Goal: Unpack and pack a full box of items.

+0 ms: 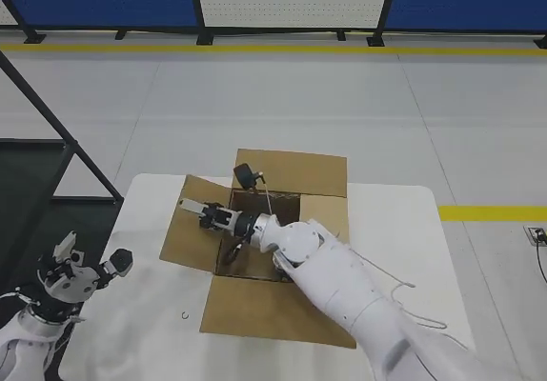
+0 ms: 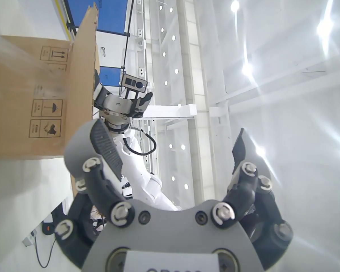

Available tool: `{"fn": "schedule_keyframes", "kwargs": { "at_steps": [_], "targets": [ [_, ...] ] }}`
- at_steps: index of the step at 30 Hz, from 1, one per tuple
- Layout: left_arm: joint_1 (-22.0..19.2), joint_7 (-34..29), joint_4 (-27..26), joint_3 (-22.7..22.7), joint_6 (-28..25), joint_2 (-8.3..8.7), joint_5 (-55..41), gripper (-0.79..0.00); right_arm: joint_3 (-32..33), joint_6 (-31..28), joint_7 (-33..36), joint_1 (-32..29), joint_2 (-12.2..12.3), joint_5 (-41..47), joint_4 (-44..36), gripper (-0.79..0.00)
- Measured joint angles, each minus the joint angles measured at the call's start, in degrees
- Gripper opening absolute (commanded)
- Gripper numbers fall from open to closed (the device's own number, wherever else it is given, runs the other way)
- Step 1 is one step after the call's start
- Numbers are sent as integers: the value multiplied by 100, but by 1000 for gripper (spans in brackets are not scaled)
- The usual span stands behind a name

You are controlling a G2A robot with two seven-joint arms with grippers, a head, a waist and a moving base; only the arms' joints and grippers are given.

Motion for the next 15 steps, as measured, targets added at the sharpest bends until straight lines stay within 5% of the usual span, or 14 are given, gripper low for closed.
{"fn": "schedule_keyframes", "kwargs": {
  "at_steps": [15],
  "targets": [
    [-349,457,146,746,-60,-41,742,0,176,-749,199,103,-258,-151,556,0]
  ]
}}
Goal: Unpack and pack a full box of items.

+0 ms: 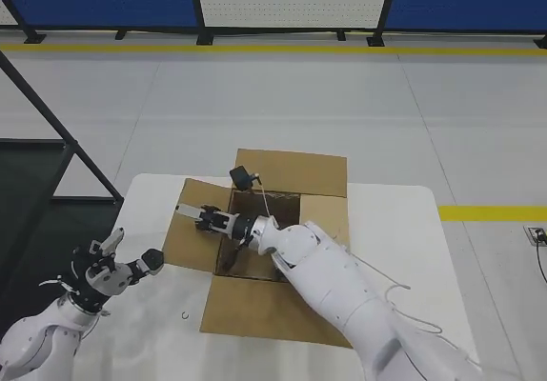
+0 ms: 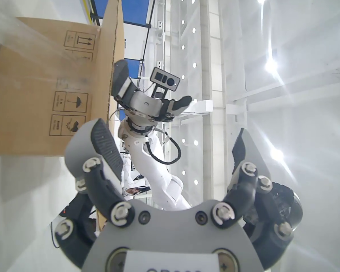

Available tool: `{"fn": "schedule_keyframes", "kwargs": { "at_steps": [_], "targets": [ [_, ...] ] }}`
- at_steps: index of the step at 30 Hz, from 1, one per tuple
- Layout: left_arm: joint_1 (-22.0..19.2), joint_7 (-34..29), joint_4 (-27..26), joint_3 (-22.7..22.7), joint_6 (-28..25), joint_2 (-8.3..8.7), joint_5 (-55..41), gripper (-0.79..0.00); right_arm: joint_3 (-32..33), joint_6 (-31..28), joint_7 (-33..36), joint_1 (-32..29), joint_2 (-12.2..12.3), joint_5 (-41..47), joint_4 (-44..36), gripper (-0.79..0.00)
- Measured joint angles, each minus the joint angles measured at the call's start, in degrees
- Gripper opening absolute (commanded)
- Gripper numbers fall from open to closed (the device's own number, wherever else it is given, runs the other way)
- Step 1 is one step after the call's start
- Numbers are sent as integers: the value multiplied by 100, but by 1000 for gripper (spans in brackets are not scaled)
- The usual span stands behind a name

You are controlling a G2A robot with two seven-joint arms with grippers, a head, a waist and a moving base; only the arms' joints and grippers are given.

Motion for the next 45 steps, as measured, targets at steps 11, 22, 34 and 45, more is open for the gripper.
{"fn": "schedule_keyframes", "kwargs": {
  "at_steps": [11,22,34,45],
  "targets": [
    [-205,119,283,202,5,0,233,0,359,-1280,202,-30,267,-191,-87,0],
    [-337,257,551,380,-49,2,532,0,836,-1683,326,-281,772,-399,-396,0],
    [-366,252,651,429,-41,19,618,0,1421,-1287,444,-787,1295,-694,-1400,0],
    [-359,298,648,448,-30,32,666,0,1978,-649,555,-1378,1675,-1023,-2537,0]
  ]
}}
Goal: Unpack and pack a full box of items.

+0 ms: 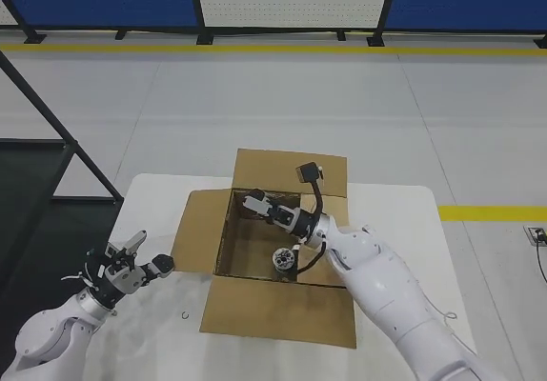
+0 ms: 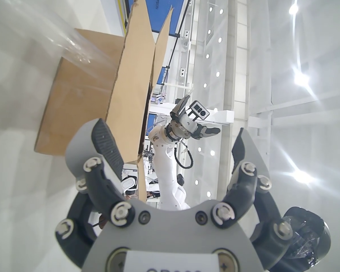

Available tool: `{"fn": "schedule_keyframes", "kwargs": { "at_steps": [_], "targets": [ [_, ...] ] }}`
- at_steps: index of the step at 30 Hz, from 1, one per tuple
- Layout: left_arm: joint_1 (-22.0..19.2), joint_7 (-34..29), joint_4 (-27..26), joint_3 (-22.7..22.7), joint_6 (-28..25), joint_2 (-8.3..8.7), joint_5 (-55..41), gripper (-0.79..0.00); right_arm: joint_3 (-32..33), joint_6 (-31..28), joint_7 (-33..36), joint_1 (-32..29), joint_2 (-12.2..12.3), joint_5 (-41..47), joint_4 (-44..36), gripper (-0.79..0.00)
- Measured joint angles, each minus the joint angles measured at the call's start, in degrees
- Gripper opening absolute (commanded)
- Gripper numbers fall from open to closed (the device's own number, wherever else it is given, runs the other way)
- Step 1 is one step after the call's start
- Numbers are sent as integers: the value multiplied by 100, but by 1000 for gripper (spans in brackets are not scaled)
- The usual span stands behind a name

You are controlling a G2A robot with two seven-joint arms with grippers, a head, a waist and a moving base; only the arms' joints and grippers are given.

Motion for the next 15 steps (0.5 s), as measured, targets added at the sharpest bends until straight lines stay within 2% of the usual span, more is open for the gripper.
{"fn": "schedule_keyframes", "kwargs": {
  "at_steps": [15],
  "targets": [
    [20,-217,-73,-26,-90,33,23,0,397,412,176,-372,194,-54,-584,0]
  ]
}}
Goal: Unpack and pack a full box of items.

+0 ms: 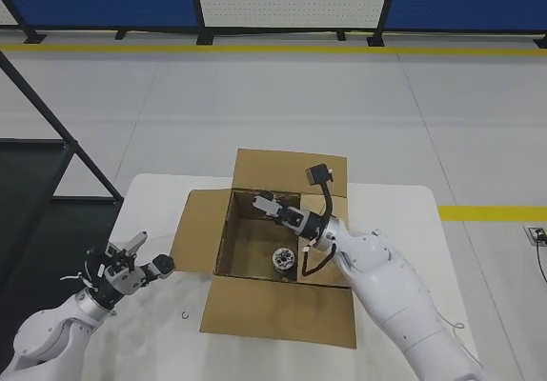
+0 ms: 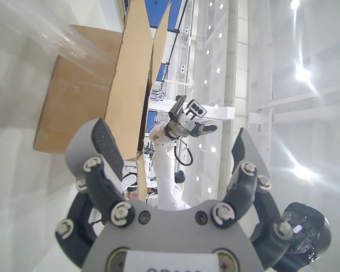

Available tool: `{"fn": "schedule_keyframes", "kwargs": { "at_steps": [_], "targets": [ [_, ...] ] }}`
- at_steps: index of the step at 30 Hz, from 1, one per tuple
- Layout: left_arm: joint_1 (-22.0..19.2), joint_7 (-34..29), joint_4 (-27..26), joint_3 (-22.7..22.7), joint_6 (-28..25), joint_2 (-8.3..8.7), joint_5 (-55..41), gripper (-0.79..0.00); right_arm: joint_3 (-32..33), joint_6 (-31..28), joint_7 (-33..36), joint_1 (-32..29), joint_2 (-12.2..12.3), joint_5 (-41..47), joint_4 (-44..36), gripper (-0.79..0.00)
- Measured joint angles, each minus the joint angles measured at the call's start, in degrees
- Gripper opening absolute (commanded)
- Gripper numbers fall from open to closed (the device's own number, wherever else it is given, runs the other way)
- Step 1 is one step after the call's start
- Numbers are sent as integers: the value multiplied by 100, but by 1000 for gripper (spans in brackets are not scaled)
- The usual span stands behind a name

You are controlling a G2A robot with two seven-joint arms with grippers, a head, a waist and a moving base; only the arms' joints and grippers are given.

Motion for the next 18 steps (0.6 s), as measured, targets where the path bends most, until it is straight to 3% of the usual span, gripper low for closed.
{"fn": "schedule_keyframes", "kwargs": {
  "at_steps": [12,18],
  "targets": [
    [268,105,-929,-181,-147,52,241,0,206,-95,74,-174,85,34,-130,0],
    [415,122,-1529,-255,-99,75,315,0,335,-129,131,-397,194,-386,-446,0]
  ]
}}
